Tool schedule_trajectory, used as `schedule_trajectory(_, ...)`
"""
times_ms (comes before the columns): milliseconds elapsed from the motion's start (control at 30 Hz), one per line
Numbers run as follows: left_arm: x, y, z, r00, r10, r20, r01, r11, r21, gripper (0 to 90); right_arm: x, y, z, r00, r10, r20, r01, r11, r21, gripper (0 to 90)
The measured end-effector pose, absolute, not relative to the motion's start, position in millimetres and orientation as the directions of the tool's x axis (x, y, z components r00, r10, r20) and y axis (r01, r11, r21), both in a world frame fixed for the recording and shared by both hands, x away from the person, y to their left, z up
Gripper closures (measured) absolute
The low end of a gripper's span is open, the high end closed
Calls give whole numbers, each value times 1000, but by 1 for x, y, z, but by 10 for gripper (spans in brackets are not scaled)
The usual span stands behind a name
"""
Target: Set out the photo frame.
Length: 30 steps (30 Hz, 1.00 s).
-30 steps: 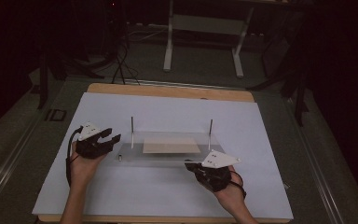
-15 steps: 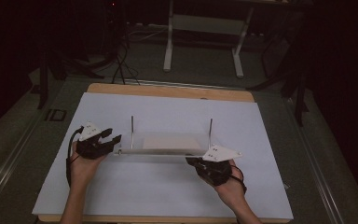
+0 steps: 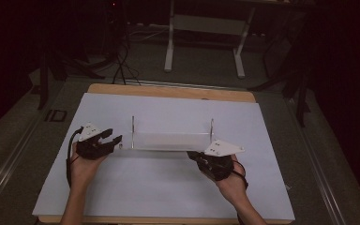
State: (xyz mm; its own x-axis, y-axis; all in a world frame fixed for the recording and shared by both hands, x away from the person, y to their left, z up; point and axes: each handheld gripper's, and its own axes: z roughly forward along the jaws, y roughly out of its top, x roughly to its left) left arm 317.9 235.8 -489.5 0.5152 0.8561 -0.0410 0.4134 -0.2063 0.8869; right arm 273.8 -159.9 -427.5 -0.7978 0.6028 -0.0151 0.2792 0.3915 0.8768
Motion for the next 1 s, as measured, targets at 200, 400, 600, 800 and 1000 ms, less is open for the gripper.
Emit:
schedule_trajectory(200,317,234,-489,509,860,-30,408,-211,888,486,279,-160,-422,-794,607,-17,275,385,881,900)
schedule_trajectory(400,318,234,-490,514,857,-26,409,-218,886,486,284,-160,-416,-791,611,-21,275,386,880,900)
schedule_trajectory(600,318,231,-490,526,850,-18,401,-230,887,481,289,-158,-412,-788,615,-32,270,392,880,900)
schedule_trajectory(800,319,224,-491,552,834,-6,389,-251,886,478,294,-158,-406,-783,622,-32,268,384,884,900)
schedule_trajectory(1000,321,217,-489,558,830,17,370,-267,890,463,298,-158,-402,-779,626,-32,266,376,888,900)
